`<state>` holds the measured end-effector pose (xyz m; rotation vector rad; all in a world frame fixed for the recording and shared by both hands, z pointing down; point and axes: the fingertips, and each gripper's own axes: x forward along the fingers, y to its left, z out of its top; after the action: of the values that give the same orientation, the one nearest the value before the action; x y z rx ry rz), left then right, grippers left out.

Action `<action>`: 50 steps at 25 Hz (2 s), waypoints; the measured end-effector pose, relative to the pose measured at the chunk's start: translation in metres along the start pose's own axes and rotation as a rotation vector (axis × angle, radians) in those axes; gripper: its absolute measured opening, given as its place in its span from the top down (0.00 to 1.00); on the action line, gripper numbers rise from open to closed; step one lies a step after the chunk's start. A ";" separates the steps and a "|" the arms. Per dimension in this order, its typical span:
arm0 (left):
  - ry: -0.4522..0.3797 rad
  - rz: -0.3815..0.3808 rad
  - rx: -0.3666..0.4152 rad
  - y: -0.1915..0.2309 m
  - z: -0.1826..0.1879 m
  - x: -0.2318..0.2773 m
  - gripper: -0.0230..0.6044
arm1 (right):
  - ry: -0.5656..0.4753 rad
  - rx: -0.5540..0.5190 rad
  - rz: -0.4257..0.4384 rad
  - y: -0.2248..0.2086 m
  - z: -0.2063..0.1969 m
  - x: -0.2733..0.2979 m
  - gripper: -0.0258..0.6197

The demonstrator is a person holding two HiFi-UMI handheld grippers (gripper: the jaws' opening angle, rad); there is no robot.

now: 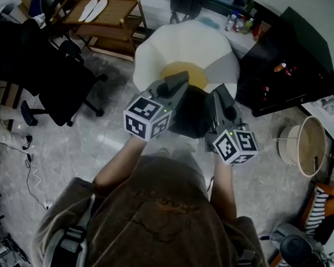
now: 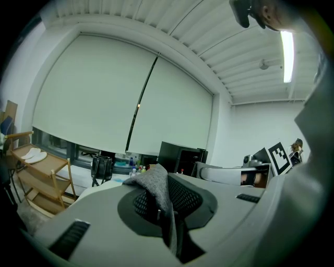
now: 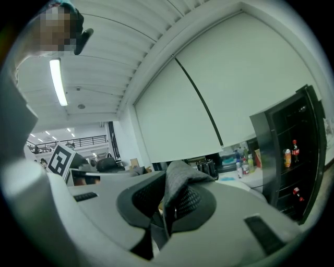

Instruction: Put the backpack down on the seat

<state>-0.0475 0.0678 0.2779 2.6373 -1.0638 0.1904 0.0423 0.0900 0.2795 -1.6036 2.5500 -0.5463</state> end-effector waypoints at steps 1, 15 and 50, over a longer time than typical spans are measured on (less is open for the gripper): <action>0.000 0.001 0.000 0.004 0.002 0.004 0.91 | -0.001 0.002 0.002 -0.003 0.001 0.005 0.91; 0.023 0.015 -0.026 0.048 0.013 0.076 0.91 | 0.034 0.022 0.033 -0.055 0.010 0.072 0.91; 0.017 0.130 -0.087 0.136 0.058 0.245 0.91 | 0.167 0.005 0.175 -0.185 0.061 0.215 0.91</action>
<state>0.0343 -0.2047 0.3078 2.4871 -1.2113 0.1899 0.1201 -0.1877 0.3106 -1.3680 2.7708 -0.6940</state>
